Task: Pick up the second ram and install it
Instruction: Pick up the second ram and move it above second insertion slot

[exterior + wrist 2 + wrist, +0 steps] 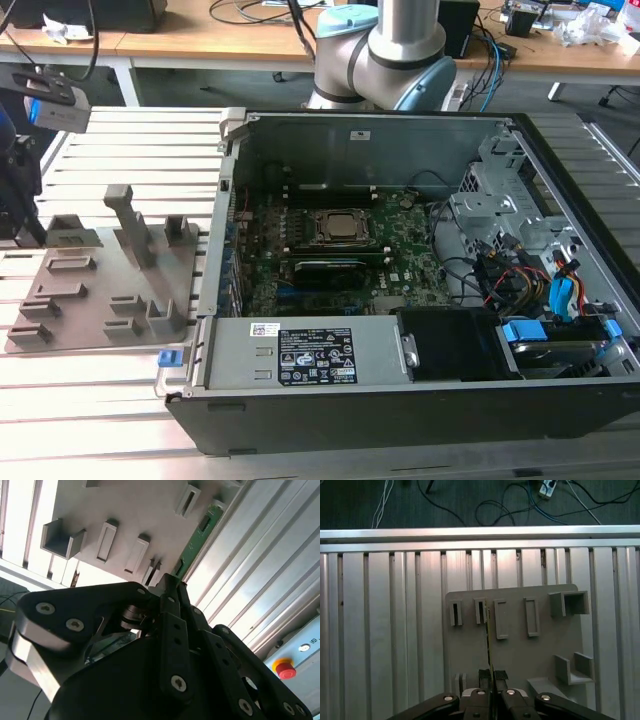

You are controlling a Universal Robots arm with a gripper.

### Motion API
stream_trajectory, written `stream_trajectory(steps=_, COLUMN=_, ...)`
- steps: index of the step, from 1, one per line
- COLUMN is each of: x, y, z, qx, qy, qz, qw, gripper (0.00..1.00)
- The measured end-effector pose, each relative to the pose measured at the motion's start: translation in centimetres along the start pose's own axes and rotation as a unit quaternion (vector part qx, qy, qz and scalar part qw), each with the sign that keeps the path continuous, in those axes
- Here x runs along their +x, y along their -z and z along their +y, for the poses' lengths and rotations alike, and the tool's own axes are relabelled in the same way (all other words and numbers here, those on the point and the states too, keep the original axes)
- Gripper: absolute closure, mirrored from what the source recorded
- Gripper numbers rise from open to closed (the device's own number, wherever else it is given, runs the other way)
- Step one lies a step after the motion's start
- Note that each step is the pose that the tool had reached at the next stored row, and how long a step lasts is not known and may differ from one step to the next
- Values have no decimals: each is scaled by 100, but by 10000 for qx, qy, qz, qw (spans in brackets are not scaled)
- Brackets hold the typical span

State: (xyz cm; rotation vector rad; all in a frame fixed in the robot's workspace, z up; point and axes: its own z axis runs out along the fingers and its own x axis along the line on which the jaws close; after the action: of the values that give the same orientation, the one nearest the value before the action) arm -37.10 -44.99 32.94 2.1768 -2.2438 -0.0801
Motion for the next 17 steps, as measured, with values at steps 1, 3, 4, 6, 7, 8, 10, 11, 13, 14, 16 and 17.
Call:
stream_trajectory(steps=1, x=-1, y=34, z=2, qx=0, qy=0, qz=0, qw=10000, gripper=86)
stream_trajectory(steps=3, x=-3, y=110, z=5, qx=0, qy=0, qz=0, qw=10000, gripper=86)
stream_trajectory(steps=4, x=-3, y=136, z=6, qx=-1, qy=0, qz=0, qw=10000, gripper=86)
stream_trajectory(steps=6, x=-4, y=167, z=8, qx=0, qy=0, qz=0, qw=10000, gripper=86)
stream_trajectory(steps=7, x=-5, y=194, z=9, qx=0, qy=0, qz=0, qw=10000, gripper=86)
stream_trajectory(steps=8, x=-6, y=226, z=11, qx=0, qy=0, qz=0, qw=10000, gripper=86)
stream_trajectory(steps=10, x=-7, y=293, z=14, qx=-1, qy=0, qz=0, qw=10000, gripper=86)
stream_trajectory(steps=11, x=-8, y=306, z=14, qx=0, qy=0, qz=0, qw=10000, gripper=86)
stream_trajectory(steps=13, x=-9, y=338, z=16, qx=-1, qy=0, qz=0, qw=10000, gripper=86)
stream_trajectory(steps=14, x=-9, y=349, z=17, qx=0, qy=0, qz=0, qw=10000, gripper=86)
stream_trajectory(steps=16, x=-9, y=381, z=18, qx=0, qy=0, qz=0, qw=10000, gripper=86)
stream_trajectory(steps=17, x=-10, y=398, z=19, qx=0, qy=0, qz=0, qw=10000, gripper=86)
